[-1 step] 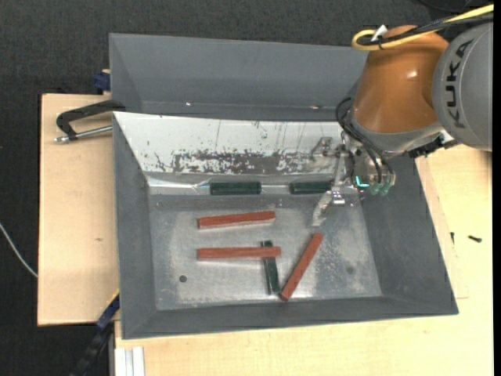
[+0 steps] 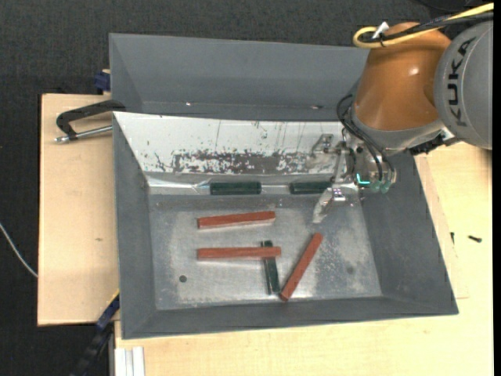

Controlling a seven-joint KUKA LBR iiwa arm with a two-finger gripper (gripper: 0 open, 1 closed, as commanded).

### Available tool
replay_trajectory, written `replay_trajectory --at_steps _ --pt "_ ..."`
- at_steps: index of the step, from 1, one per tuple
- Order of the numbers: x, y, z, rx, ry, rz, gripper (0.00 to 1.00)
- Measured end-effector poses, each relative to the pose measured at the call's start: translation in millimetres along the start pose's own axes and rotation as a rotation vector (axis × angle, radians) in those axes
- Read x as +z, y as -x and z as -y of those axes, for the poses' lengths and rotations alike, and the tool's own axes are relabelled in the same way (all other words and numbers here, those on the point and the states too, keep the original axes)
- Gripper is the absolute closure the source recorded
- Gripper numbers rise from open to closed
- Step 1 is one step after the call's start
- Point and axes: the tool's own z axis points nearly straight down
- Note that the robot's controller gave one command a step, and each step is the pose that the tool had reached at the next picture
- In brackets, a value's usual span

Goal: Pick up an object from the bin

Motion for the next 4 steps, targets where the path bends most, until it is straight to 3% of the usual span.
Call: replay_trajectory --at_steps 1,2,3,4 --pt "113.8 -29.4 -54.5 -0.180 -0.002 0.006 1.00" --pt "116.8 -29.0 -55.7 -0.179 0.000 0.015 0.00" --pt "116.9 -29.1 -55.7 -0.179 0.000 0.014 0.00" --pt "104.0 -74.5 -155.2 0.046 0.001 -0.003 1.00"
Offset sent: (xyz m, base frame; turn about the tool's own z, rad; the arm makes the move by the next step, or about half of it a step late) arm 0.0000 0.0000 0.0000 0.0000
